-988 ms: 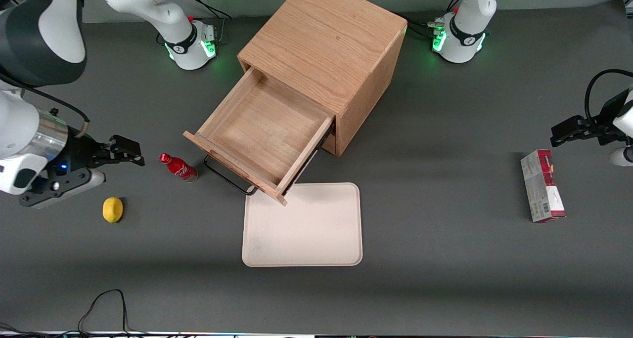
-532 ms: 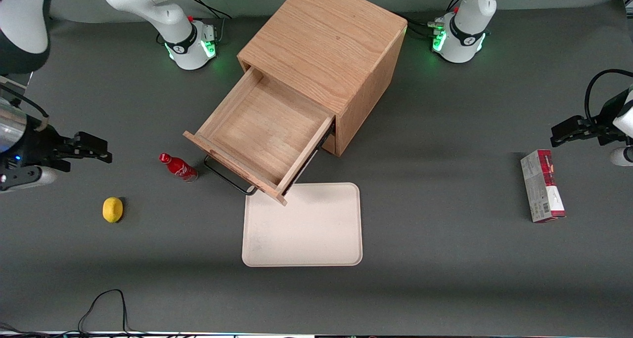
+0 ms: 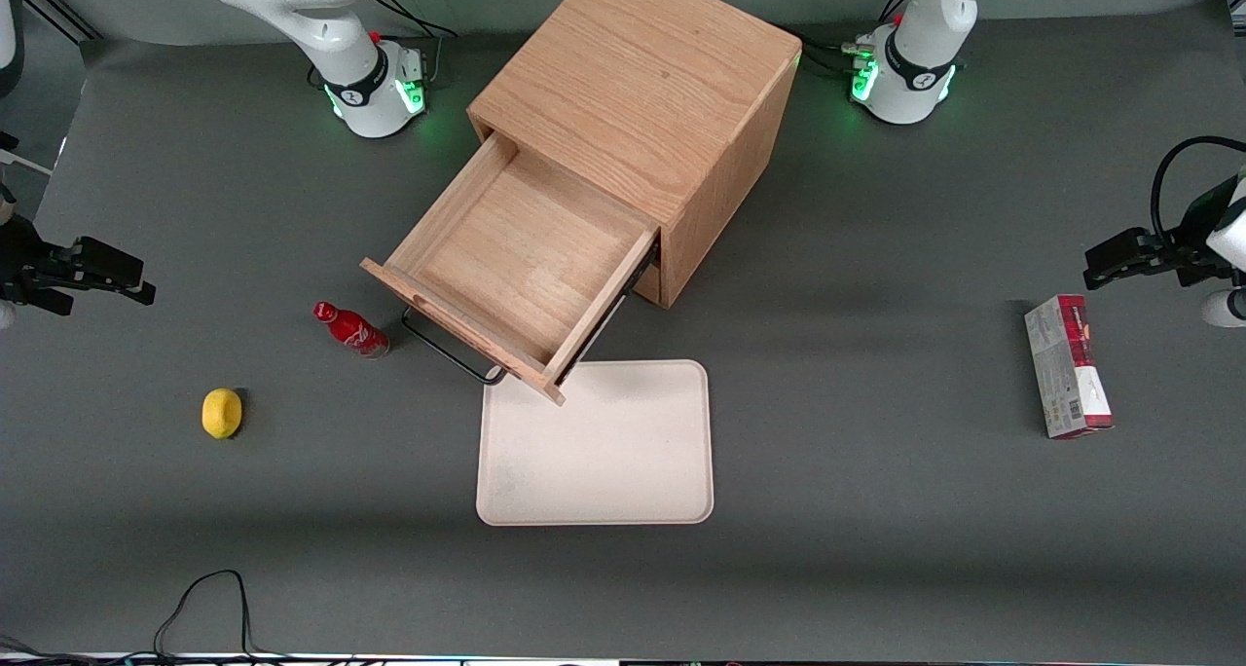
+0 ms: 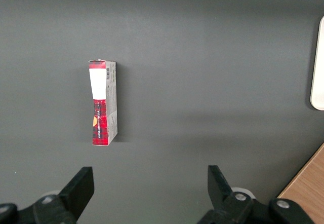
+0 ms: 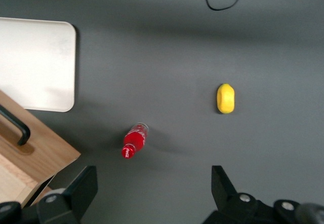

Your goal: Open upper drawer

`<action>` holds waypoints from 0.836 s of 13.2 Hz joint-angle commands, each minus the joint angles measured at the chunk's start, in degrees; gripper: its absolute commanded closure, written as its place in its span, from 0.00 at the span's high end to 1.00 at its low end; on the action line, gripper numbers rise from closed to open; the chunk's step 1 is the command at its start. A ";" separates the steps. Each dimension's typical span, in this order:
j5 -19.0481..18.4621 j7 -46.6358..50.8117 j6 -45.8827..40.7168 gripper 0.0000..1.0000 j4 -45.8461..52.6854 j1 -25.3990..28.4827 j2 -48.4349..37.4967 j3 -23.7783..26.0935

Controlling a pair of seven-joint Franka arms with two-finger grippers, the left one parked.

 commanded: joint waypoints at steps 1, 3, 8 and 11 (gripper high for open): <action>-2.02 6.20 1.91 1.00 -3.42 -0.27 -2.78 1.58; -2.11 5.86 1.56 1.00 -3.42 -0.18 -1.99 1.41; -1.32 4.90 2.53 1.00 -3.94 -0.45 -2.51 0.97; -0.97 2.26 2.18 1.00 -3.94 -0.71 -2.78 0.88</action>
